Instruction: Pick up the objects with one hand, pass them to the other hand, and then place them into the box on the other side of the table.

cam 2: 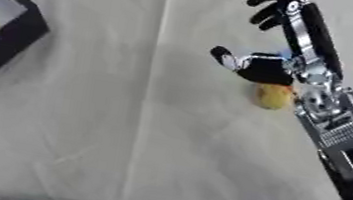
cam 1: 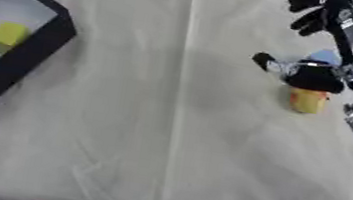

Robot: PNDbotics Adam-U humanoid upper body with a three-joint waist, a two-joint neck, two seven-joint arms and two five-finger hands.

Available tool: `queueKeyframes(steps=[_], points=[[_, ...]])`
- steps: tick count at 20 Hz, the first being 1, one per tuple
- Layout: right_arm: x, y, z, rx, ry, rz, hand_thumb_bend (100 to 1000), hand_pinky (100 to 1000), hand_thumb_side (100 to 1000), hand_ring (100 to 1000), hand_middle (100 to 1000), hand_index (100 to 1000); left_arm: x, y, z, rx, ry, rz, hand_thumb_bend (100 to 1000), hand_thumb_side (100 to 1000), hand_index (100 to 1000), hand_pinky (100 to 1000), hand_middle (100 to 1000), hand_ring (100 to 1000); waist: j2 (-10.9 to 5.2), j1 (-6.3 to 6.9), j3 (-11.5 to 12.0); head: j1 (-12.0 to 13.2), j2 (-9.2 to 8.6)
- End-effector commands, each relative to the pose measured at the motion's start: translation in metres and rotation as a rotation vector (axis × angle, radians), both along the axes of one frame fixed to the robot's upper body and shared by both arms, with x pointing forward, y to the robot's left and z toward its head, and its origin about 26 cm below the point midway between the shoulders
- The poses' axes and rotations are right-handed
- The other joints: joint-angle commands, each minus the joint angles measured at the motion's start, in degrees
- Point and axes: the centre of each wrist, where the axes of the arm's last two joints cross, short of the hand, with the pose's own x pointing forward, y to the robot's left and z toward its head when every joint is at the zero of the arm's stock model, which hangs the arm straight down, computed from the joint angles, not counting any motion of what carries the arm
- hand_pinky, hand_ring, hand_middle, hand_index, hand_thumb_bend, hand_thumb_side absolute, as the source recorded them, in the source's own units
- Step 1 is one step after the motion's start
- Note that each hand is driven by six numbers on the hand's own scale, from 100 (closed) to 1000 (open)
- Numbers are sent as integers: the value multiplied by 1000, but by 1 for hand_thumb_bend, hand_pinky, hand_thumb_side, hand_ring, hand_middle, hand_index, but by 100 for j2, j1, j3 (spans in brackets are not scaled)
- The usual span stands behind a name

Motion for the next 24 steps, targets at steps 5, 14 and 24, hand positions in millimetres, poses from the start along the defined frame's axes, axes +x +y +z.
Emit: queueKeyframes(steps=[5,14,24], points=[[-9,-33,21,-99,50,-64,656,634,100,635,686,771,-7,7,12,38,-52,39,183,460,730,804,611,704,-140,-88,-16,-86,5],[-16,-55,36,-215,125,-185,668,676,100,672,711,788,-8,7,9,57,-35,41,186,467,729,807,611,705,-133,-100,-6,-294,5],[-16,-55,38,-226,223,-308,738,684,145,688,717,795,-6,5,6,73,-18,38,200,467,729,809,611,706,-128,-111,56,-435,5]])
